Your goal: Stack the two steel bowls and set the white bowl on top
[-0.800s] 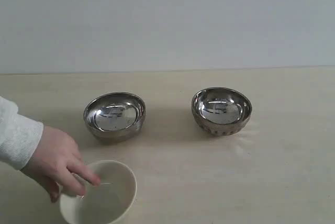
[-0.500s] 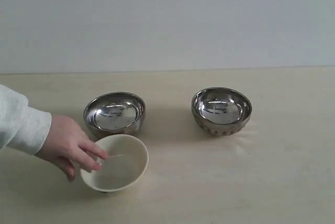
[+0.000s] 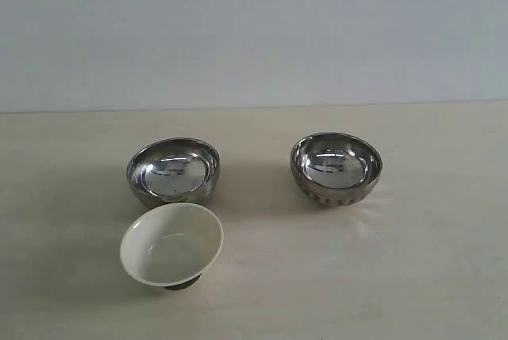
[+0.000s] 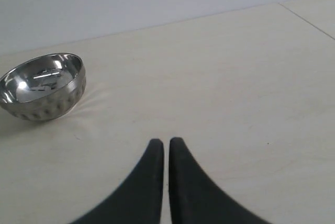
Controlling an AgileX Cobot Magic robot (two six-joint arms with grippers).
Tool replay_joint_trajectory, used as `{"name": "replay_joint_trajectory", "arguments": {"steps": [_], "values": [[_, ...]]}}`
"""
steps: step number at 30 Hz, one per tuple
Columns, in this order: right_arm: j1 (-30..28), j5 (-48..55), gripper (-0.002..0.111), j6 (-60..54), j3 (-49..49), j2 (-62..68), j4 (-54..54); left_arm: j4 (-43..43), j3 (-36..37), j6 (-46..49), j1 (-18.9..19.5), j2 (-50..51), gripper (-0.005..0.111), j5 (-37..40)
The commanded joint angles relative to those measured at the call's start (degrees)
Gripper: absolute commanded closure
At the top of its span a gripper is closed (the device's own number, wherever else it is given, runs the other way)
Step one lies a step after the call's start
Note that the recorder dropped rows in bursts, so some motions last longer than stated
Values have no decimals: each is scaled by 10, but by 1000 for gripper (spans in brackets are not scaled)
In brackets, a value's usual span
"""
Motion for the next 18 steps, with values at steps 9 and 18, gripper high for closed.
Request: {"name": "replay_joint_trajectory", "arguments": {"steps": [9,18], "values": [[-1,-198,108,-127,0,-2,-6,0,2,-3,-3,-2,103,-4],[-1,-525,108,-55,0,-2,-1,0,2,-3,-3,-2,103,-4]]}}
